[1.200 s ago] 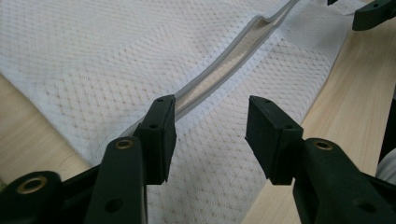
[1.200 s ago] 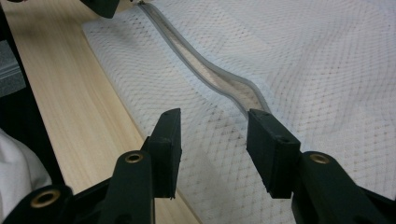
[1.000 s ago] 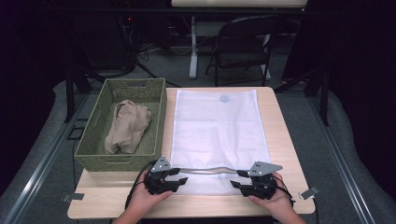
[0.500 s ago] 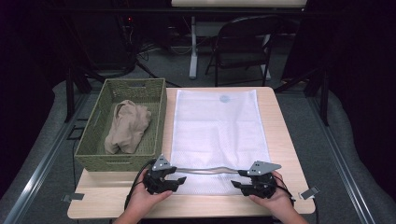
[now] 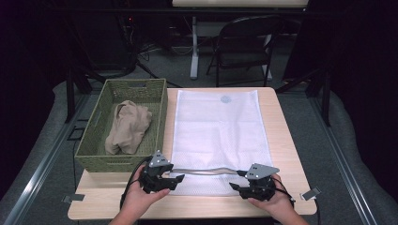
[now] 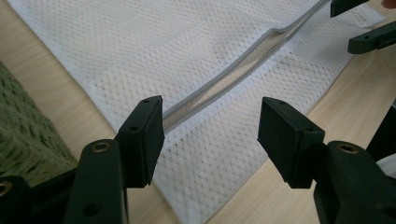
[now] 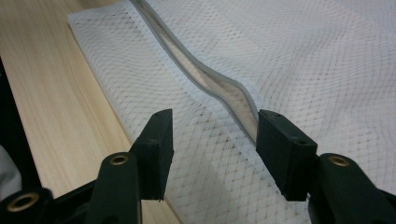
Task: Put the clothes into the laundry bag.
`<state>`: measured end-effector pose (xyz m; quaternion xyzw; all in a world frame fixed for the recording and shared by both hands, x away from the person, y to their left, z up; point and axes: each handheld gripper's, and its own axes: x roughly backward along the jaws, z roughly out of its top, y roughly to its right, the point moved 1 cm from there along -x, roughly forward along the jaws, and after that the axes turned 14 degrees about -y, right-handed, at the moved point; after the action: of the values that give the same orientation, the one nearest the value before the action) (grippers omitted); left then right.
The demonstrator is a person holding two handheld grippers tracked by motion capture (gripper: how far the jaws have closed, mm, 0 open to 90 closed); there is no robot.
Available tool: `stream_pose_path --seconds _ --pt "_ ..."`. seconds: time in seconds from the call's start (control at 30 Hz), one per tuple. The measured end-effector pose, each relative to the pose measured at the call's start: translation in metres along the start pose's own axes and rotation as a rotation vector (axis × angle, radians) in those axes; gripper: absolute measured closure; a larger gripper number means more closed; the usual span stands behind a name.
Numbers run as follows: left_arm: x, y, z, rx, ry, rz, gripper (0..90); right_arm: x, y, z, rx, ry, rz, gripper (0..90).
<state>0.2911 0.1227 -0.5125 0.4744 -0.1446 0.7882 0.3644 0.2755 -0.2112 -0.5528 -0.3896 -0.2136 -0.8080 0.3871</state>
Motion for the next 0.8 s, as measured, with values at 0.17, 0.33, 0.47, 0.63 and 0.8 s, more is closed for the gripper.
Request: stream_pose_path --seconds 0.17,0.33,0.47,0.63,0.8 --pt "0.008 0.0 0.006 0.004 0.006 0.012 39.6 0.001 0.0 0.001 -0.009 0.009 -0.006 41.5" --pt "0.019 -0.003 0.015 -0.002 0.01 0.032 40.7 0.0 0.001 0.0 -0.019 -0.003 0.01 40.3" --pt "0.029 -0.008 0.022 0.006 0.017 0.043 41.6 0.0 0.001 0.0 -0.023 0.001 0.011 40.3" --pt "0.04 -0.018 0.03 0.043 0.028 0.029 43.2 0.0 0.001 0.0 -0.016 -0.001 0.002 40.6" --pt "0.049 -0.031 0.037 0.056 0.018 0.06 43.1 0.002 0.001 0.0 -0.015 0.009 0.0 40.5"
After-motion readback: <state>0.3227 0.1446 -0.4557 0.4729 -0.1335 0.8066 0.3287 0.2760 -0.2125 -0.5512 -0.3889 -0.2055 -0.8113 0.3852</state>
